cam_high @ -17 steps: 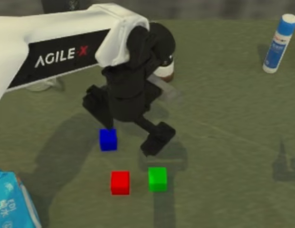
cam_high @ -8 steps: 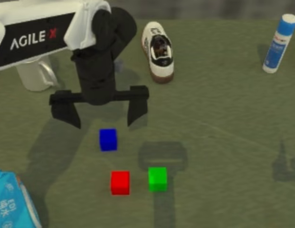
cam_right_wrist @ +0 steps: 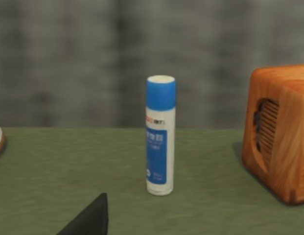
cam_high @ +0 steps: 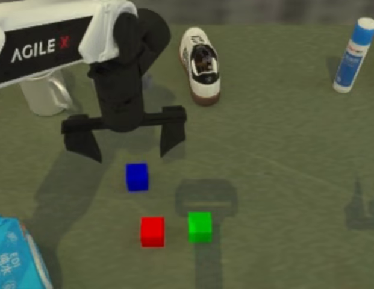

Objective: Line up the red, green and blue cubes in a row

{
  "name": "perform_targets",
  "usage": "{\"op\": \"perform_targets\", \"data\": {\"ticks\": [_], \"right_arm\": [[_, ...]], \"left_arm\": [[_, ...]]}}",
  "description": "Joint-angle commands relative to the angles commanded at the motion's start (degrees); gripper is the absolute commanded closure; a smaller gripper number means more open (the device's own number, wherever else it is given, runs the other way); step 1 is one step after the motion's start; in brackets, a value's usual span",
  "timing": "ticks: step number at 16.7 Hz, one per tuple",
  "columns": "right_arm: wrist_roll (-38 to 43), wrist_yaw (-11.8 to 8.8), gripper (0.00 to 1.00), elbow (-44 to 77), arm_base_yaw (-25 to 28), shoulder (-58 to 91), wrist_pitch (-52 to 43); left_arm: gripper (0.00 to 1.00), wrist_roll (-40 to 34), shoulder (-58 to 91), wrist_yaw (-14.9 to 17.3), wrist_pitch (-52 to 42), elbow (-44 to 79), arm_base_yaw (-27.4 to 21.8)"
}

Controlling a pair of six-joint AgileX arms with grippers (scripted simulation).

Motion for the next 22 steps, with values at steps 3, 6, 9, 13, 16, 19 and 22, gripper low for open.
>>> {"op": "perform_targets", "data": {"ticks": [3,6,9,13,16,19,22], "right_arm": [[0.0,0.0,0.00,0.0,0.0,0.0,0.0],[0.0,0.0,0.00,0.0,0.0,0.0,0.0],[0.0,0.0,0.00,0.0,0.0,0.0,0.0],[0.0,0.0,0.00,0.0,0.0,0.0,0.0],[0.0,0.0,0.00,0.0,0.0,0.0,0.0],[0.0,0.0,0.00,0.0,0.0,0.0,0.0],[0.0,0.0,0.00,0.0,0.0,0.0,0.0]], "left_arm": [[0.00,0.0,1.9,0.0,4.7,-2.7,0.2],[0.00,0.1,4.5,0.0,11.1,-6.4,0.2],[0.00,0.2,6.6,0.0,16.0,-9.3,0.3],[0.00,0.2,7.0,0.1,16.8,-9.7,0.3],[0.15,0.2,7.0,0.1,16.8,-9.7,0.3],[0.38,0.2,7.0,0.1,16.8,-9.7,0.3],[0.60,0.2,7.0,0.1,16.8,-9.7,0.3]]}}
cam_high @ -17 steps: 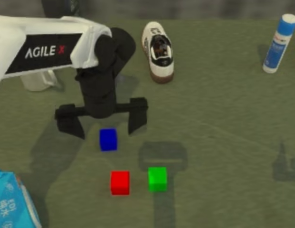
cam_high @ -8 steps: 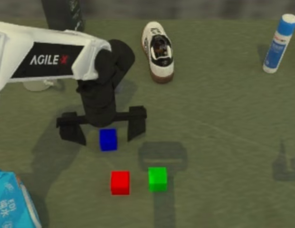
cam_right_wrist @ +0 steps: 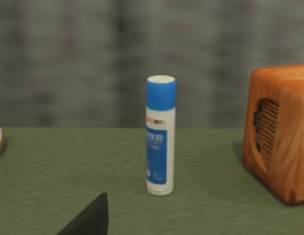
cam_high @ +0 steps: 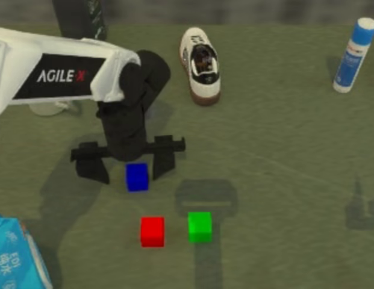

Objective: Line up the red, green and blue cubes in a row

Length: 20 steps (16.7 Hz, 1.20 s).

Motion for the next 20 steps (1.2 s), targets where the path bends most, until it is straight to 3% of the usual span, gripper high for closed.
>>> {"op": "perform_targets", "data": {"ticks": [5,6,13,20], "right_arm": [[0.0,0.0,0.00,0.0,0.0,0.0,0.0],[0.0,0.0,0.00,0.0,0.0,0.0,0.0],[0.0,0.0,0.00,0.0,0.0,0.0,0.0],[0.0,0.0,0.00,0.0,0.0,0.0,0.0]], "left_arm": [[0.98,0.0,0.0,0.0,0.0,0.0,0.0],[1.00,0.0,0.0,0.0,0.0,0.0,0.0],[1.00,0.0,0.0,0.0,0.0,0.0,0.0],[1.00,0.8,-5.6,-1.0,-10.6,5.9,0.5]]}}
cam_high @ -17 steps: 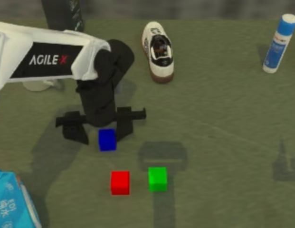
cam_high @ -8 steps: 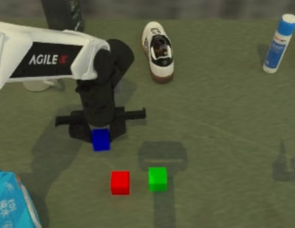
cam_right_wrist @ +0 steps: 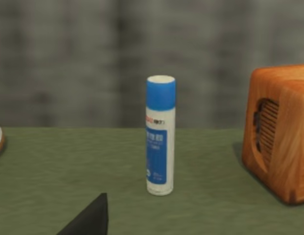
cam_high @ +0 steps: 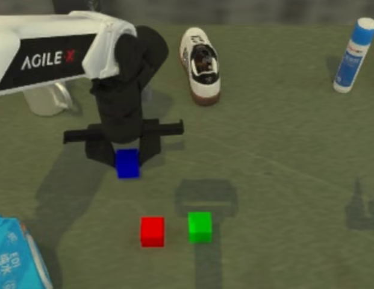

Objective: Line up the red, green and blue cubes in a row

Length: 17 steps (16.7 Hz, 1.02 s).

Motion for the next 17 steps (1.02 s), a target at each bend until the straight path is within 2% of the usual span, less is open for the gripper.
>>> {"op": "perform_targets", "data": {"ticks": [3,9,12,17], "right_arm": [[0.0,0.0,0.00,0.0,0.0,0.0,0.0],[0.0,0.0,0.00,0.0,0.0,0.0,0.0],[0.0,0.0,0.00,0.0,0.0,0.0,0.0],[0.0,0.0,0.00,0.0,0.0,0.0,0.0]], "left_arm": [[1.00,-0.1,-2.1,0.0,-4.7,2.9,0.5],[1.00,-0.8,-1.5,0.0,-5.4,3.9,-0.6],[1.00,-5.4,1.9,-0.1,-8.4,9.7,-6.0],[1.00,-16.6,9.6,-0.3,-15.6,24.9,-19.9]]}}
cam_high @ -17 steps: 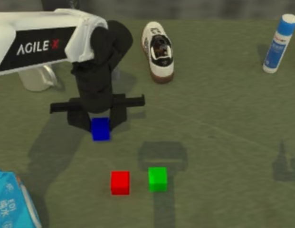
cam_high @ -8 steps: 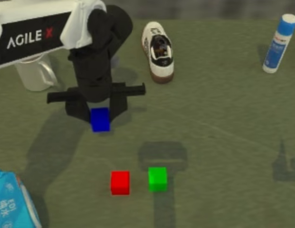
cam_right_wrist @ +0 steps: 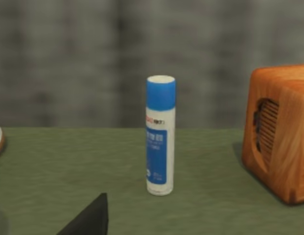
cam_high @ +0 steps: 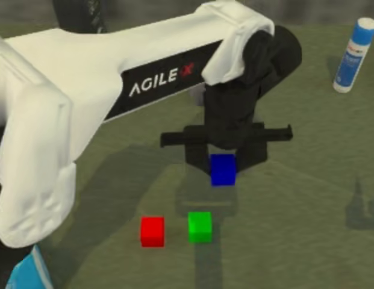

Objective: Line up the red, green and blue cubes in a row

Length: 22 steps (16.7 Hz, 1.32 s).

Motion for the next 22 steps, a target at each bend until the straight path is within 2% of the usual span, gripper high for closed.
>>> {"op": "perform_targets", "data": {"ticks": [3,5,11,18,22], "right_arm": [[0.0,0.0,0.00,0.0,0.0,0.0,0.0],[0.0,0.0,0.00,0.0,0.0,0.0,0.0],[0.0,0.0,0.00,0.0,0.0,0.0,0.0],[0.0,0.0,0.00,0.0,0.0,0.0,0.0],[0.0,0.0,0.00,0.0,0.0,0.0,0.0]], "left_arm": [[1.00,-5.8,3.4,-0.1,-3.4,7.1,-6.9],[1.00,-7.8,4.4,-0.1,-4.5,9.3,-9.1],[1.00,-7.8,4.4,-0.1,-3.4,8.4,-9.0],[1.00,-7.8,6.1,-0.1,9.2,-2.5,-9.2],[1.00,-7.9,6.3,-0.1,10.1,-3.4,-9.3]]}}
